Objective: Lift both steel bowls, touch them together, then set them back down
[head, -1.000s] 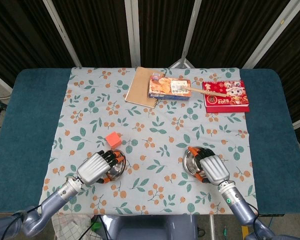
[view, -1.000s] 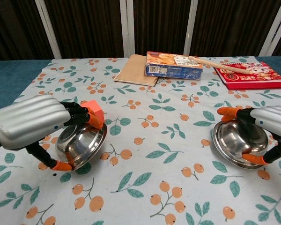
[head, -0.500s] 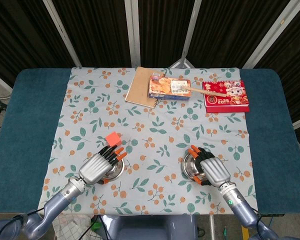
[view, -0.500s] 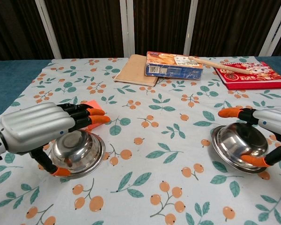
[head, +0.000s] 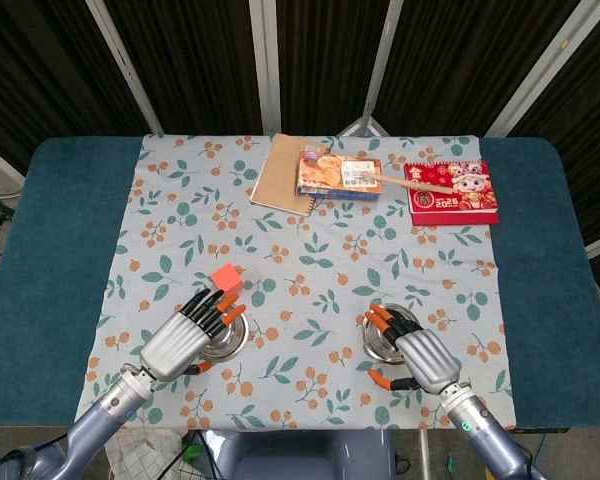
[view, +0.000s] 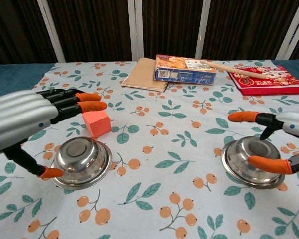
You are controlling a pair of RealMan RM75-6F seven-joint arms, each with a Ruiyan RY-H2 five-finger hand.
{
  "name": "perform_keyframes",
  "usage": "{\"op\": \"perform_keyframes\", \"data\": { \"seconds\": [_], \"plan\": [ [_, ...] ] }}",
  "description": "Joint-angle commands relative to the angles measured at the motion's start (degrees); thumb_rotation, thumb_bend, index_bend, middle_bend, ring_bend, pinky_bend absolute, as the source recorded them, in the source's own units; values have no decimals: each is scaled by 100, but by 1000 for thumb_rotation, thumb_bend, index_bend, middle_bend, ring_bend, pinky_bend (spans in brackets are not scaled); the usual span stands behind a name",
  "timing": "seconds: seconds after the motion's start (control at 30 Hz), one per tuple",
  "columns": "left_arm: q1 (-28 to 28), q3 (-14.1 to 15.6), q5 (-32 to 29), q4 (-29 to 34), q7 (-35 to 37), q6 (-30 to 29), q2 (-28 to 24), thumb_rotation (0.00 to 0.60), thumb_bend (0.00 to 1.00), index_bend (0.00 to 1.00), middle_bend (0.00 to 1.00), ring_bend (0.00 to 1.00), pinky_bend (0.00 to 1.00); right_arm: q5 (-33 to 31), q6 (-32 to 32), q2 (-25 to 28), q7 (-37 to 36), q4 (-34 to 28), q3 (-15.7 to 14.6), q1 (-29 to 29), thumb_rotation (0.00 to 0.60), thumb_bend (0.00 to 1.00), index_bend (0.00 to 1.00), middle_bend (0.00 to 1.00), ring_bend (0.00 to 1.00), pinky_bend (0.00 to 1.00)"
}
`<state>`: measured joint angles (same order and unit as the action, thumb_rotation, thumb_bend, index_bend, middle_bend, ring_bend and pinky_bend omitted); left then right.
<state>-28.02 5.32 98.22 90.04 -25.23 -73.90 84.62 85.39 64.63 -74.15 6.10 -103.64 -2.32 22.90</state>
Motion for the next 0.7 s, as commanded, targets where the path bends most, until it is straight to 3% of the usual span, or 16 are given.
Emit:
{"op": "perform_keyframes", "data": {
  "seconds": [0.03, 0.1, 0.2, 0.33, 0.47, 0.5, 0.7],
  "plan": [
    [499, 271, 225, 240, 24, -703, -431, 526, 72, 0, 0, 0, 96, 556, 836, 370, 87, -264, -221, -446, 347, 390, 0, 0, 0, 148],
    [931, 490, 74, 285, -195, -1012, -645, 532, 72, 0, 0, 0, 96, 763, 1255, 786, 129, -364, -450, -757, 350, 390, 0, 0, 0, 74],
    [1478, 714, -241, 351, -463, -1337, -818, 547, 72, 0, 0, 0, 96, 934, 1903, 1101, 520, -91, -642, -1227, 419, 389, 0, 0, 0, 14],
    [2142, 939, -420, 99, -7, -1916, -921, 566, 72, 0, 0, 0, 95, 822, 2793, 1157, 760, 509, -780, -1979, 508, 389, 0, 0, 0, 0],
    [2552, 1006, -517, -23, 330, -2300, -1182, 589, 76, 0, 0, 0, 95, 561, 3364, 1120, 396, 1127, -812, -2571, 521, 390, 0, 0, 0, 0],
    [2717, 968, -579, -39, 784, -2571, -1286, 588, 77, 0, 0, 0, 95, 476, 3588, 1219, 365, 1213, -789, -2737, 523, 390, 0, 0, 0, 0],
    [2916, 887, -585, -273, 1493, -2655, -1526, 588, 80, 0, 0, 0, 95, 507, 3973, 1321, -29, 1271, -639, -3032, 523, 390, 0, 0, 0, 0]
  ]
}}
